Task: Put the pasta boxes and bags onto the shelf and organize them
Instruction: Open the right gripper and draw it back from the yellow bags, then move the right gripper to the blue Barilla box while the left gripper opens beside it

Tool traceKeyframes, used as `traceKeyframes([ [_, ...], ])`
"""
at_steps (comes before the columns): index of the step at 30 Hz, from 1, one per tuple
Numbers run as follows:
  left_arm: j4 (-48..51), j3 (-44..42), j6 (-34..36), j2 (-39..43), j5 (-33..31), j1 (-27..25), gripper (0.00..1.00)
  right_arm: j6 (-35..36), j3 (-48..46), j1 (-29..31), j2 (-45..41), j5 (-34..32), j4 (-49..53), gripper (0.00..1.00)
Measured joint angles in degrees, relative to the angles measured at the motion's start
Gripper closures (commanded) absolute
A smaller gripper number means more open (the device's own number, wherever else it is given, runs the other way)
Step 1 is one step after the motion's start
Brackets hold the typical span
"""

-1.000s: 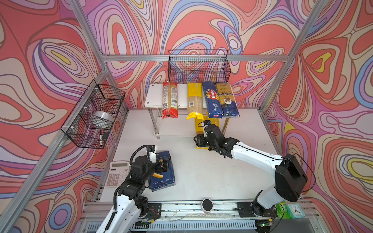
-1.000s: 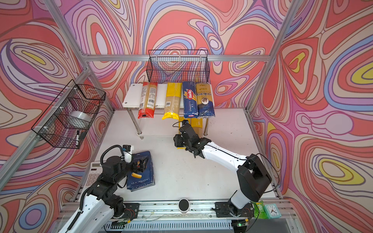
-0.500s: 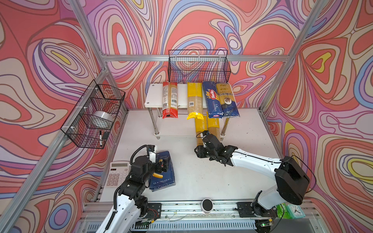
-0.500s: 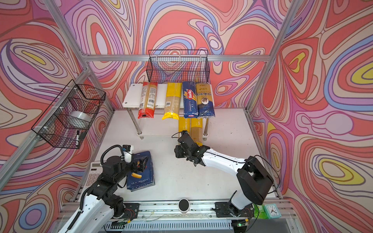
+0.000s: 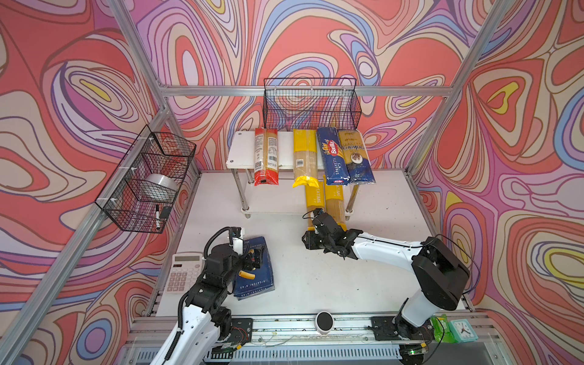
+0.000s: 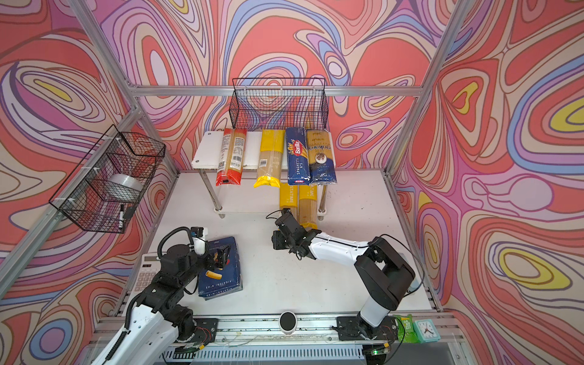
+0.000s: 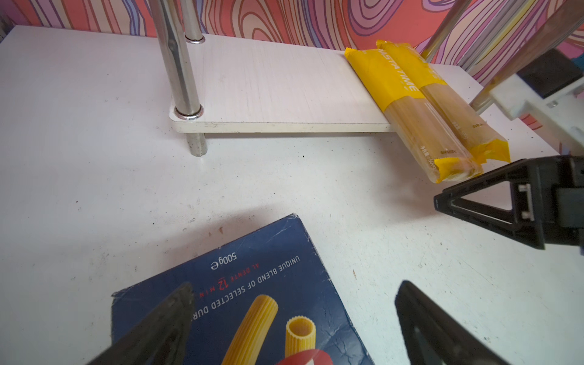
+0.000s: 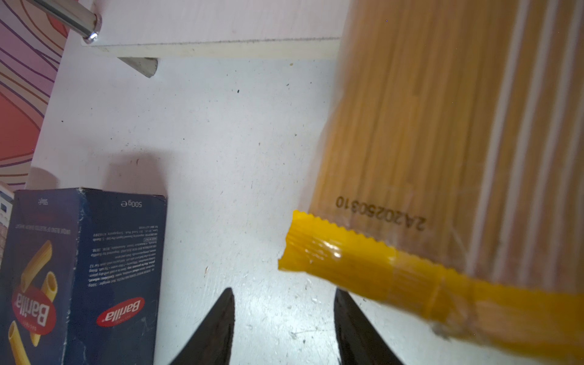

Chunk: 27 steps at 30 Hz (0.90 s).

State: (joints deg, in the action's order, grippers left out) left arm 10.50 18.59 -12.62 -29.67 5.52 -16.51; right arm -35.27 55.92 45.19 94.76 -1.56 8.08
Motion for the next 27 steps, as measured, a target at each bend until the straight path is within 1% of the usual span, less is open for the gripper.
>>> traceKeyframes([
  [19, 0.72, 0.0, -0.07, 0.59, -3.08, 0.0, 0.0, 0.66, 1.07, -5.14, 3.41, 2.99, -6.95, 0.48],
  [23, 1.79, 0.0, -0.96, 1.53, -5.46, 0.0, 0.0, 1.66, 1.46, -5.31, 3.61, 4.48, -7.28, 0.48],
  [27, 3.78, 0.02, -3.3, 2.99, -8.9, 0.0, 0.0, 3.43, 1.44, -5.22, 2.97, 6.45, -6.64, 0.47],
])
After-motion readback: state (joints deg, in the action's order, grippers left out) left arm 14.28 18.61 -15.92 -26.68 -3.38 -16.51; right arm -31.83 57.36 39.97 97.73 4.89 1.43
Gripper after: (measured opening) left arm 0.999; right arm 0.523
